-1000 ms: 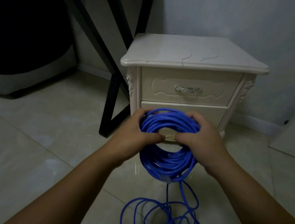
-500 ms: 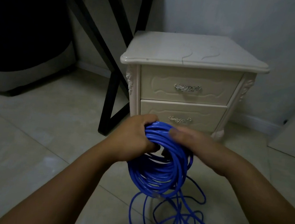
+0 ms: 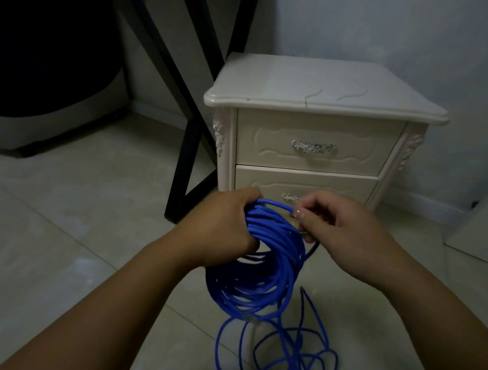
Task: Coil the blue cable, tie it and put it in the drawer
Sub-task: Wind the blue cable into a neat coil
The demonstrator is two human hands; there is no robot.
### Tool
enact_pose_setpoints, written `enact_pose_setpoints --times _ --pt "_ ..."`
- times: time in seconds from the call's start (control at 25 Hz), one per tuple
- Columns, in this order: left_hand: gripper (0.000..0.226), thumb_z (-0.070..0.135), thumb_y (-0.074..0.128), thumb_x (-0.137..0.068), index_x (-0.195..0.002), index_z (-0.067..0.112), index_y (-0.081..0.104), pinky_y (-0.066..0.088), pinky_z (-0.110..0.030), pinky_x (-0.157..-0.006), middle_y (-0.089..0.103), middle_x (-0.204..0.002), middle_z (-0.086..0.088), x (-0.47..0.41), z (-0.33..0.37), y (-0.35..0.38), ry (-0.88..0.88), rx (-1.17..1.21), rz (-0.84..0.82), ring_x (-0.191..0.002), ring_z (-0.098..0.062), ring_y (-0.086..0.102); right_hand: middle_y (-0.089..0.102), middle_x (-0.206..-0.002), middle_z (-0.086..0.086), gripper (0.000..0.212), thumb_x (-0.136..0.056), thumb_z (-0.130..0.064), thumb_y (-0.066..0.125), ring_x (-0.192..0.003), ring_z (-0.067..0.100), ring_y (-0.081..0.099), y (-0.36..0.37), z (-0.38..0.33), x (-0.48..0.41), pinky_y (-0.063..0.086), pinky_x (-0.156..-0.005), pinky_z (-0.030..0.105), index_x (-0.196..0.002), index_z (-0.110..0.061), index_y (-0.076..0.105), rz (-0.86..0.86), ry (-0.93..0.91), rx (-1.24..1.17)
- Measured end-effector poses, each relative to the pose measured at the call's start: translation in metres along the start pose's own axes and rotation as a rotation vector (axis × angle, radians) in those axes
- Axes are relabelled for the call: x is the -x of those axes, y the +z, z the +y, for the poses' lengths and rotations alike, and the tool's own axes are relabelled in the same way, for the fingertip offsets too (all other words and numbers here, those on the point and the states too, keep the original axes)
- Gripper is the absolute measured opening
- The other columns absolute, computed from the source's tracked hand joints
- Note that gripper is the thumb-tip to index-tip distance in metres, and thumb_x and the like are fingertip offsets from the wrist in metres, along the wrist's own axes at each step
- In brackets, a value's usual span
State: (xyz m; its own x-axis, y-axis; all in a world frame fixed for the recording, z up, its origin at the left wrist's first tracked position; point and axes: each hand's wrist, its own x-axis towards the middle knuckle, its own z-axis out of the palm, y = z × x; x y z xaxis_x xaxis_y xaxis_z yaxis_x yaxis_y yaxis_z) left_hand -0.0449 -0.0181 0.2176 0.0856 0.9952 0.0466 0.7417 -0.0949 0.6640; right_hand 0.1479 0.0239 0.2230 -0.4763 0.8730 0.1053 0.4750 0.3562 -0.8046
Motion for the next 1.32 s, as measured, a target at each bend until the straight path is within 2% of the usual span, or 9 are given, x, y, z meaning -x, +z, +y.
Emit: enact_pose_setpoints --times 0.08,0.24,0.36,0.56,0.72,0.88,1.0,1.16,1.32 --pt "0.031 0.012 0.074 -0.074 -0.095 0.028 0.058 0.058 -0.036 -0.073 0.065 -0.081 0.006 -0.002 -0.002 0.002 -0.013 0.012 0.099 -0.074 -0.007 0.065 0.058 -0.079 -0.005 0.004 -0.09 -0.03 0.062 -0.066 0.01 0.055 0.007 -0.004 0.004 0.053 -0.065 0.034 -0.09 -0.03 0.058 0.028 -0.011 -0.043" --pt "0.031 0.012 0.074 -0.074 -0.097 0.026 0.059 0.058 -0.032 -0.07 0.065 -0.081 0.006 -0.002 -0.005 0.005 -0.028 0.064 0.193 -0.072 -0.004 0.064 0.045 -0.113 -0.007 0.069 -0.063 -0.051 0.081 -0.094 0.007 0.056 0.025 0.002 0.007 0.052 -0.075 0.022 -0.115 -0.04 0.037 0.023 0.11 -0.061" --pt "0.034 0.009 0.076 -0.073 -0.097 0.026 0.059 0.057 -0.025 -0.067 0.067 -0.082 0.006 -0.002 -0.002 0.003 -0.029 0.166 0.23 -0.071 -0.002 0.065 0.046 -0.122 -0.01 0.071 -0.068 -0.044 0.081 -0.105 0.0 0.052 0.029 0.011 0.003 0.047 -0.082 0.019 -0.125 -0.041 0.039 0.026 0.132 0.0" --pt "0.036 0.0 0.073 -0.075 -0.1 0.024 0.06 0.057 -0.026 -0.071 0.068 -0.088 0.001 -0.004 0.0 -0.005 -0.11 0.555 0.32 -0.078 -0.011 0.069 0.065 -0.103 -0.012 0.052 -0.081 -0.023 0.075 -0.081 -0.008 0.065 0.043 0.016 0.004 0.05 -0.066 0.01 -0.122 -0.038 0.047 0.006 0.236 -0.398" --pt "0.037 0.0 0.067 -0.078 -0.11 0.018 0.061 0.05 -0.026 -0.066 0.067 -0.082 0.003 -0.002 0.0 0.006 -0.194 0.894 0.342 -0.071 -0.01 0.065 0.068 -0.101 0.014 0.054 -0.066 -0.009 0.079 -0.092 0.026 0.07 0.055 0.015 -0.002 0.058 -0.08 0.034 -0.116 -0.008 0.06 0.067 0.276 -1.061" --pt "0.027 0.003 0.063 -0.082 -0.103 0.019 0.065 0.046 -0.03 -0.058 0.057 -0.065 0.003 -0.004 0.003 0.02 -0.314 1.171 0.407 -0.058 -0.012 0.052 0.066 -0.1 0.011 0.066 -0.046 -0.045 0.09 -0.093 0.023 0.071 0.04 0.01 -0.002 0.06 -0.078 0.036 -0.103 -0.017 0.073 -0.013 0.281 -1.313" --pt "0.024 0.004 0.063 -0.082 -0.101 0.019 0.066 0.045 -0.031 -0.055 0.056 -0.063 0.002 -0.003 0.001 0.022 -0.392 1.276 0.488 -0.056 -0.013 0.049 0.071 -0.106 0.006 0.083 -0.042 -0.044 0.091 -0.101 0.024 0.07 0.044 0.002 0.004 0.058 -0.085 0.038 -0.118 -0.029 0.062 -0.06 0.217 -1.218" --pt "0.032 0.007 0.064 -0.083 -0.114 0.016 0.063 0.046 -0.031 -0.06 0.059 -0.07 0.002 0.003 0.003 0.036 -0.391 1.303 0.423 -0.061 -0.014 0.052 0.07 -0.077 0.011 0.032 -0.075 -0.002 0.071 -0.079 0.027 0.07 0.053 0.006 0.001 0.054 -0.078 0.039 -0.103 -0.013 0.064 0.131 0.332 -1.002" --pt "0.046 0.006 0.07 -0.08 -0.122 0.015 0.056 0.051 -0.025 -0.064 0.067 -0.092 -0.002 0.001 0.004 0.02 -0.355 1.011 0.214 -0.077 -0.015 0.068 0.06 -0.065 0.004 0.029 -0.072 0.01 0.062 -0.061 0.021 0.058 0.035 0.013 -0.005 0.046 -0.062 0.031 -0.096 -0.006 0.062 0.223 0.354 -0.66"
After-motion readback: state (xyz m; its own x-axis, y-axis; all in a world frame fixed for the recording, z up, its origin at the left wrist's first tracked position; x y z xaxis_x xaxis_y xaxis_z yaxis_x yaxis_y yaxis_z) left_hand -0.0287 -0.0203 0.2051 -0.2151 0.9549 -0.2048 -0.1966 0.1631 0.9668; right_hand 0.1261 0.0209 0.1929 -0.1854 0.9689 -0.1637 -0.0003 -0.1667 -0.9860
